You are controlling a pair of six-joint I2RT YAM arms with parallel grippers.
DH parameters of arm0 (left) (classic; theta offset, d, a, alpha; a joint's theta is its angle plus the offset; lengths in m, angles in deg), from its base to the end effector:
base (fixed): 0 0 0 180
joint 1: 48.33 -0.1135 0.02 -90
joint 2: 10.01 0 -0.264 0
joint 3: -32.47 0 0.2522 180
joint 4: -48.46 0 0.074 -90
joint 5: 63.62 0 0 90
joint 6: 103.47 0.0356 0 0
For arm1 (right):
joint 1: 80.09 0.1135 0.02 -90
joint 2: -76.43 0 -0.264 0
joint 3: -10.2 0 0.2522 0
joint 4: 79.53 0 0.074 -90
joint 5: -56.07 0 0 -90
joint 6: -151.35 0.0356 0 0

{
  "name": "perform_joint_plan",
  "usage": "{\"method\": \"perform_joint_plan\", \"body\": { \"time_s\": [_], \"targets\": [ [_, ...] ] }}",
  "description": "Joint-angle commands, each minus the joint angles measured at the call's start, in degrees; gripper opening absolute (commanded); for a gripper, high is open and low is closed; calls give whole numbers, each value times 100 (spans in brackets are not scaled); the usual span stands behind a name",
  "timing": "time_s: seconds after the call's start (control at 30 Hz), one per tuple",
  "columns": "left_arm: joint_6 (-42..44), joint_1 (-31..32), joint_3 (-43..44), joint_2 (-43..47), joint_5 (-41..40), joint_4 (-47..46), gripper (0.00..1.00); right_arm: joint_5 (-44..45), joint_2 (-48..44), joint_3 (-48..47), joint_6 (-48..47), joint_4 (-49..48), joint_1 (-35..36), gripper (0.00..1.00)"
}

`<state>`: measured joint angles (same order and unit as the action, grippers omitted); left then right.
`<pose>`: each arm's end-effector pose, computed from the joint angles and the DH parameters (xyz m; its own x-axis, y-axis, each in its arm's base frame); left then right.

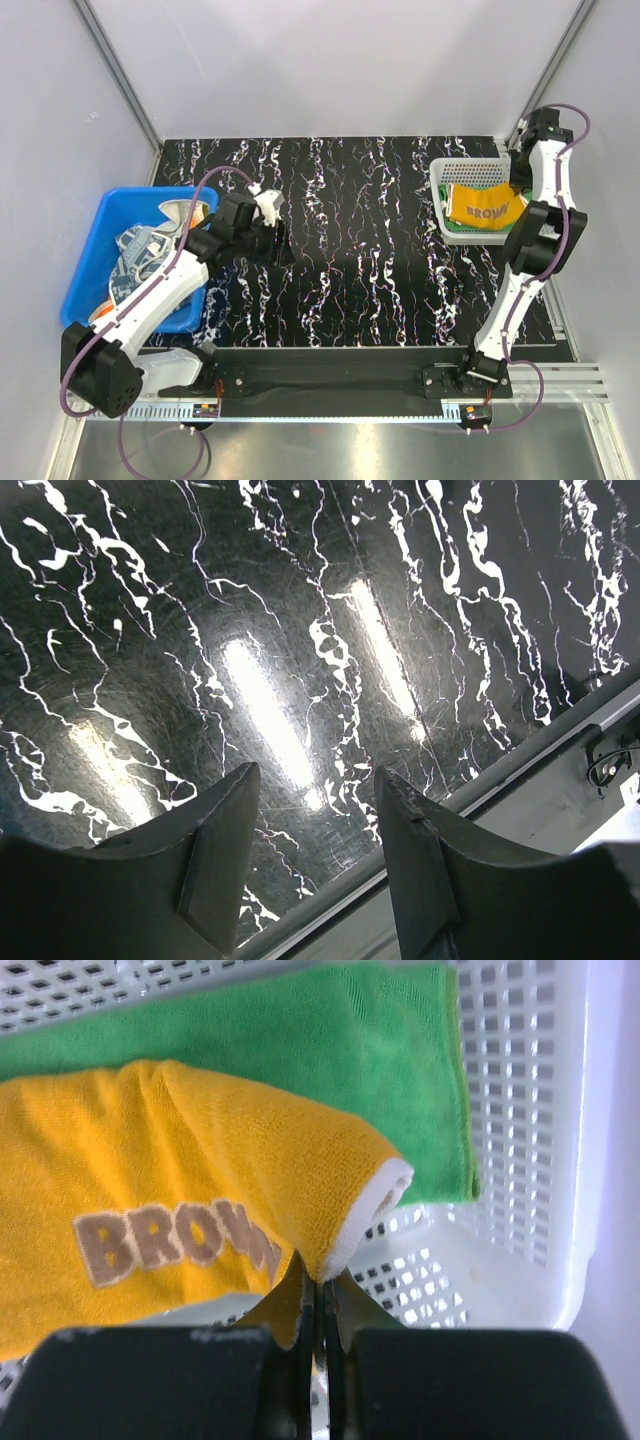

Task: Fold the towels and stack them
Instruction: Neatly place the folded towel into the bin, then grab crumpled towel

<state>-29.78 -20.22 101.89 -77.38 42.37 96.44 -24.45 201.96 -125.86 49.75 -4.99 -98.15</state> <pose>0.2121 -0.1244 0.2884 -0.7829 0.1121 -0.6120 0.4189 0.8222 -0.3853 0.4443 -0.1510 0.2764 -0.9124 0.0889 -0.3995 0.1949 0.9527 -0.2331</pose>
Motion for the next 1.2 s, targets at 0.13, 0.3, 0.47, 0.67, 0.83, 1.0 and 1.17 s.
{"method": "perform_joint_plan", "body": {
  "time_s": [0.13, 0.3, 0.47, 0.67, 0.83, 1.0, 1.17],
  "targets": [
    [-3, -17, 419, -179, -25, -127, 55, 423, 576, -513, -343, -769, -214, 18],
    [-29, -17, 665, -118, -683, 120, 55, 591, 622, -638, -300, -1348, -241, 44],
    [-328, -104, 1104, -135, -1983, 498, 58, 187, 51, -253, 498, -1278, -75, 86],
    [-574, -1191, 1869, -434, -3064, 1034, 59, -428, -1398, 1125, 1124, -1577, 1330, 100],
    [-636, -2493, 1660, -732, -3049, 991, 66, -1482, -2759, 2595, 2063, -2507, 2761, 100],
    [-618, -3408, 1413, -1409, -3252, 782, 63, -2177, -3386, 3581, 2337, -3238, 3467, 100],
    [-986, -4419, 1061, -2014, -2444, 209, 60, -2310, -3544, 3897, 2364, -3238, 3626, 100]
  ]
}}
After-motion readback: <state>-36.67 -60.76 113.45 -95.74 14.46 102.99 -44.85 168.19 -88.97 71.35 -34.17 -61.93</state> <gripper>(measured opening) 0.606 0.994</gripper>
